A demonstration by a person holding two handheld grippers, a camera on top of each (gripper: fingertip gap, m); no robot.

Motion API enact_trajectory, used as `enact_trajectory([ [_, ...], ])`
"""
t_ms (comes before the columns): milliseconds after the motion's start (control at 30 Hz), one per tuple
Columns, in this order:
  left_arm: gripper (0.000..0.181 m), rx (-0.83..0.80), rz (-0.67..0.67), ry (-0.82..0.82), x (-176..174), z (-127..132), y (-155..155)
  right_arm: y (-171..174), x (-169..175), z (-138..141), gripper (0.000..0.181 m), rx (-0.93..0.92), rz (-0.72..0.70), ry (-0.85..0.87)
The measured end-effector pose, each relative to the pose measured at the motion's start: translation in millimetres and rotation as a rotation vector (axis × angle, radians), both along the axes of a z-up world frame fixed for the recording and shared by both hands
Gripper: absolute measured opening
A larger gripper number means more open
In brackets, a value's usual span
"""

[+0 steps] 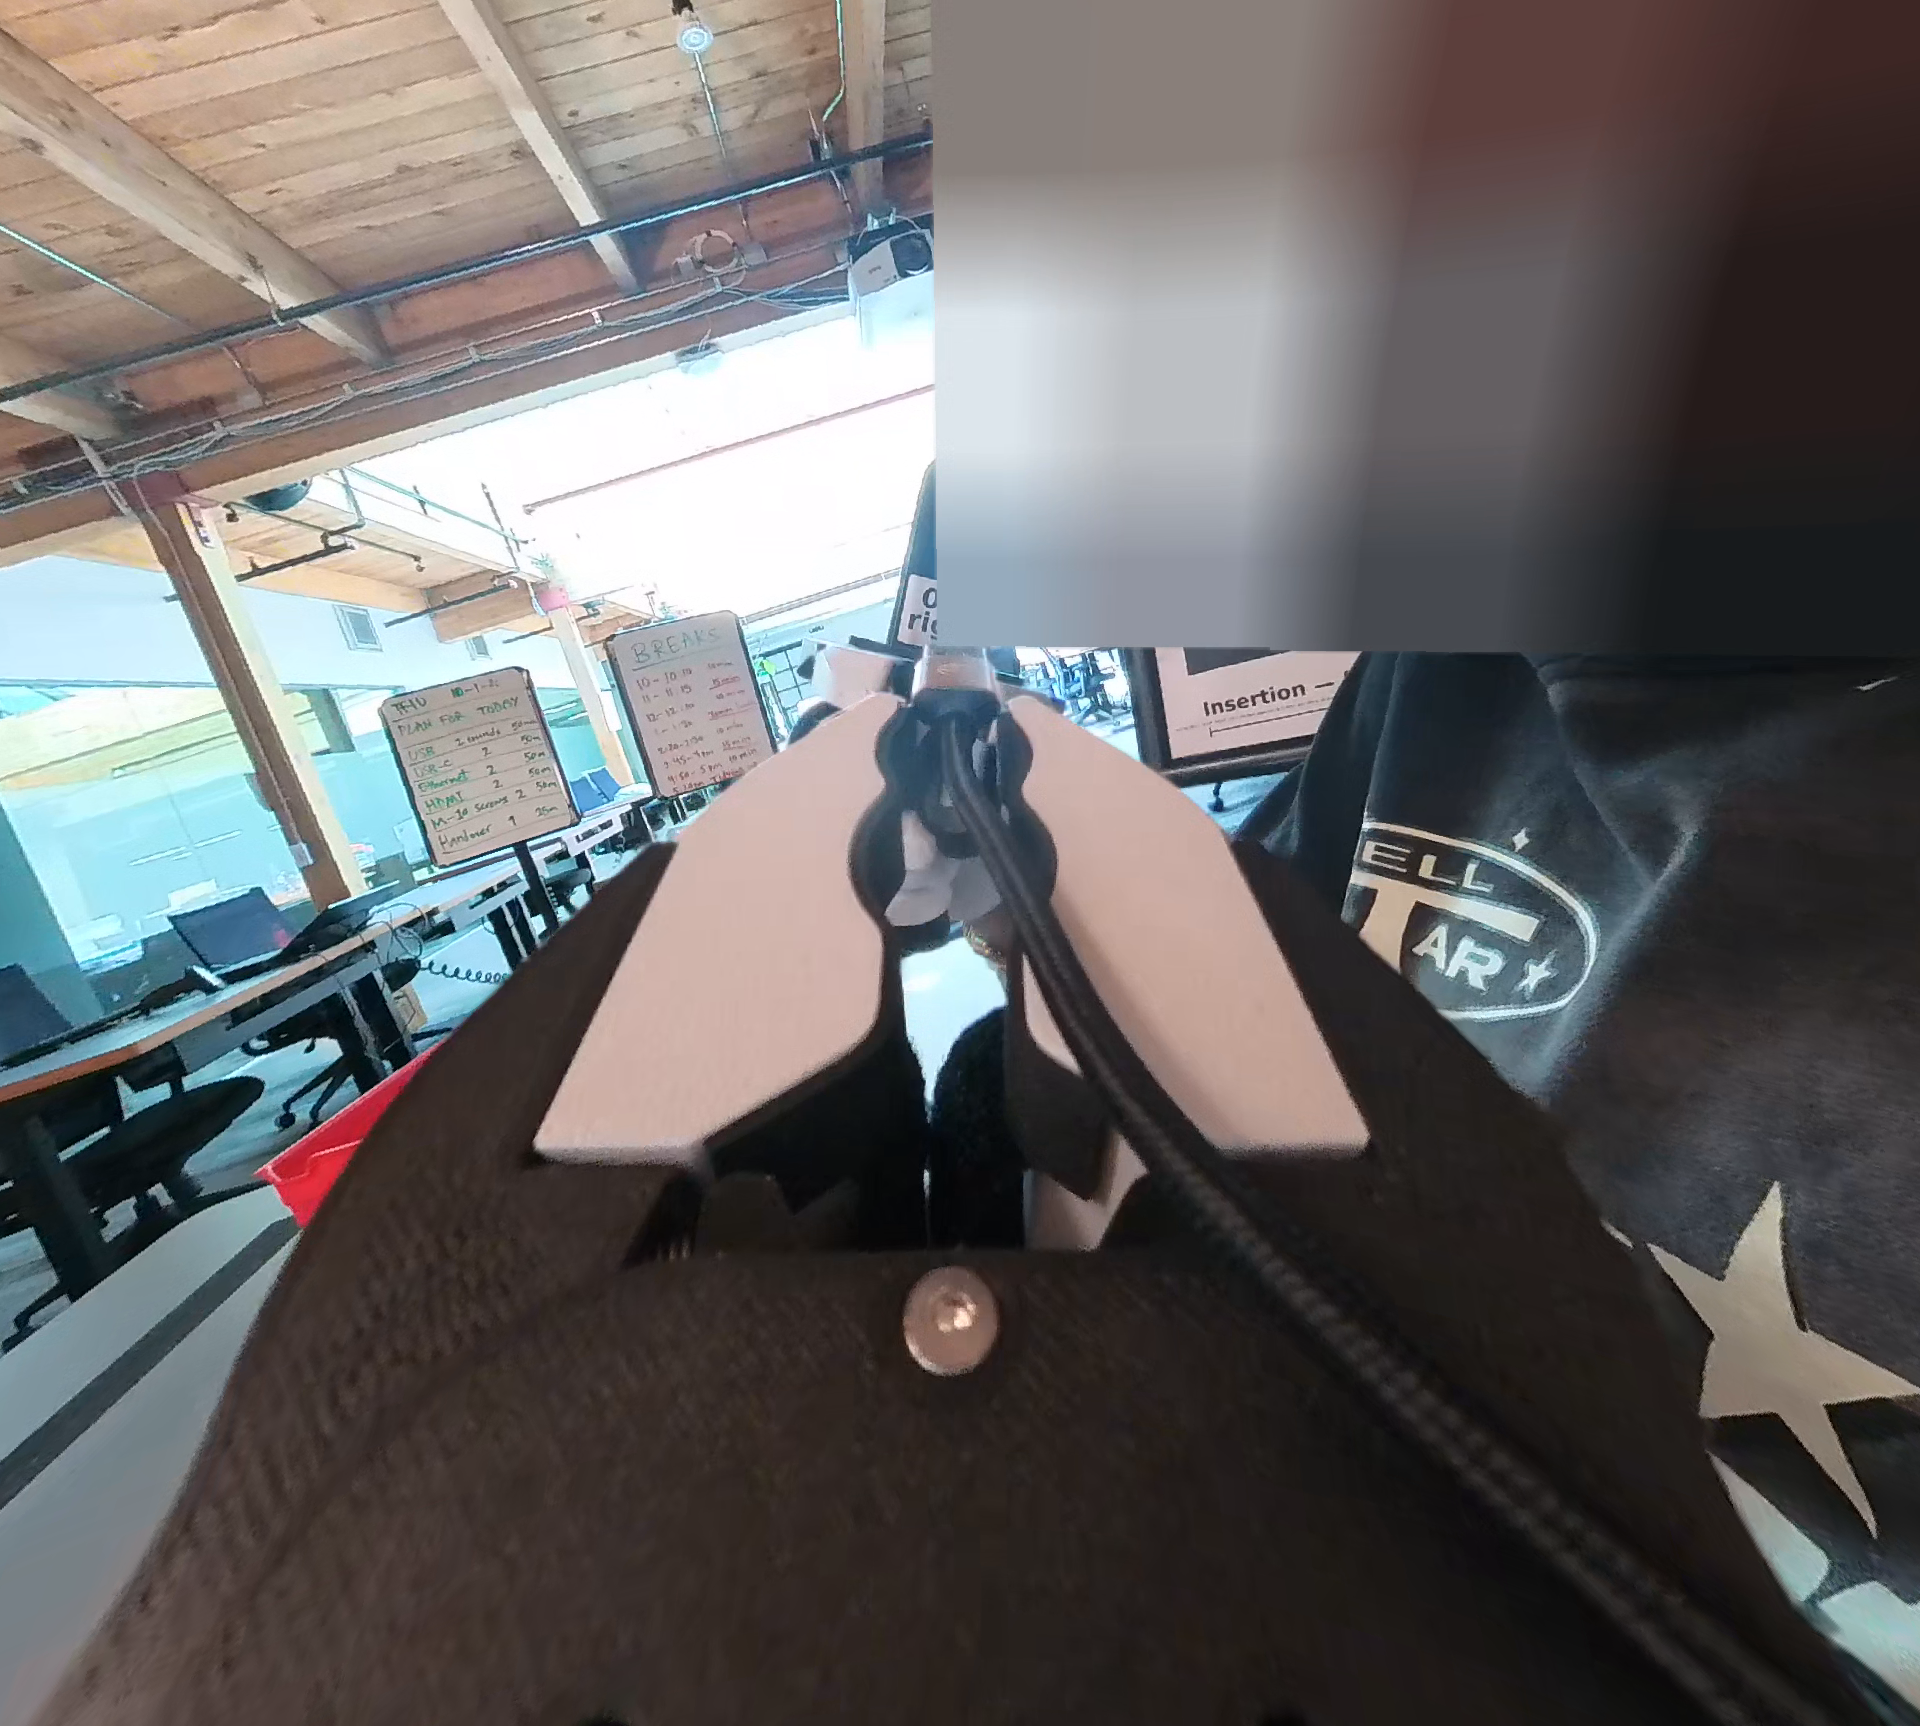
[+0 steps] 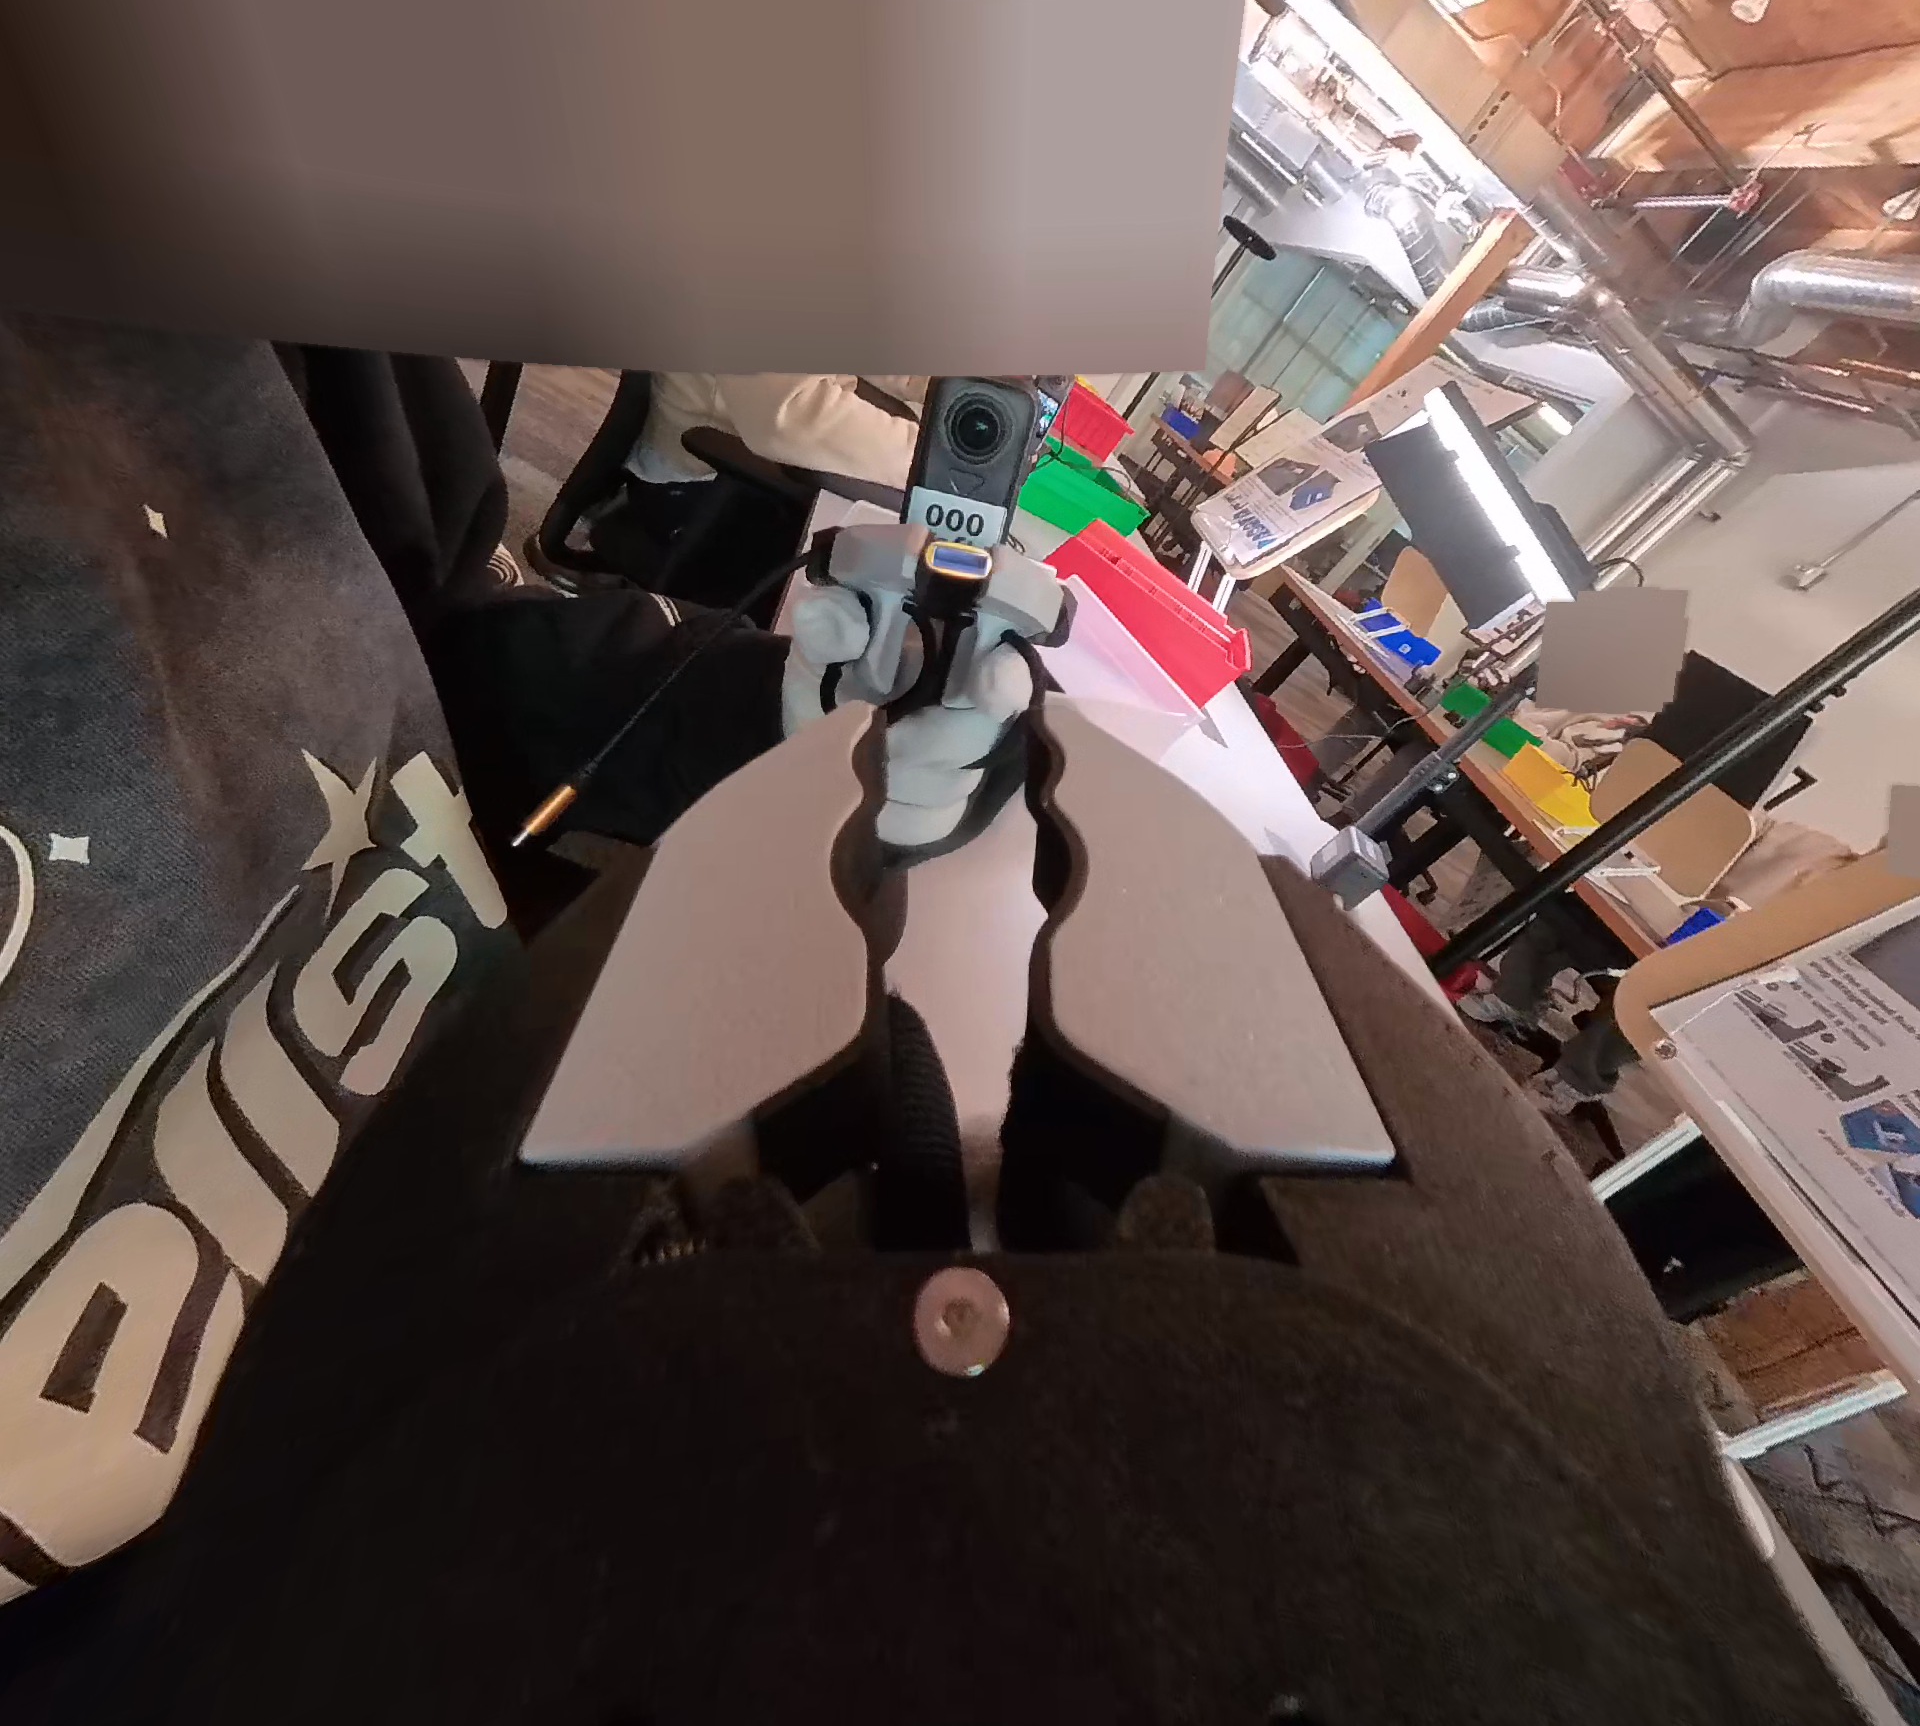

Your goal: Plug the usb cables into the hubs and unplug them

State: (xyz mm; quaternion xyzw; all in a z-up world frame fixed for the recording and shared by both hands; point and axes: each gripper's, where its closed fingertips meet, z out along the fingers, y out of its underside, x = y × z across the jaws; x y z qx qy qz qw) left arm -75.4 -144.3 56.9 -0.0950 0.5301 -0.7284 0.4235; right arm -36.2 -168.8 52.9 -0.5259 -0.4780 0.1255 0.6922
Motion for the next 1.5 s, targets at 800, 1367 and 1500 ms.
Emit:
enact_trajectory([
  [800, 0.013, 0.537, 0.471, 0.015, 29.9, -36.7, -1.1, 23.9, -17.4, -25.8, 0.008, -0.761, 0.277, 0.452],
  [1367, 0.03, -0.134, -0.21, 0.385, 27.0, -19.7, -30.1, 6.5, -12.0, -12.0, 0.006, 0.871, -0.31, -0.6],
  [1500, 0.025, -0.161, -0.131, 0.365, 32.7, -17.0, -21.1, 12.7, -7.7, -11.7, 0.007, 0.895, -0.406, -0.696],
])
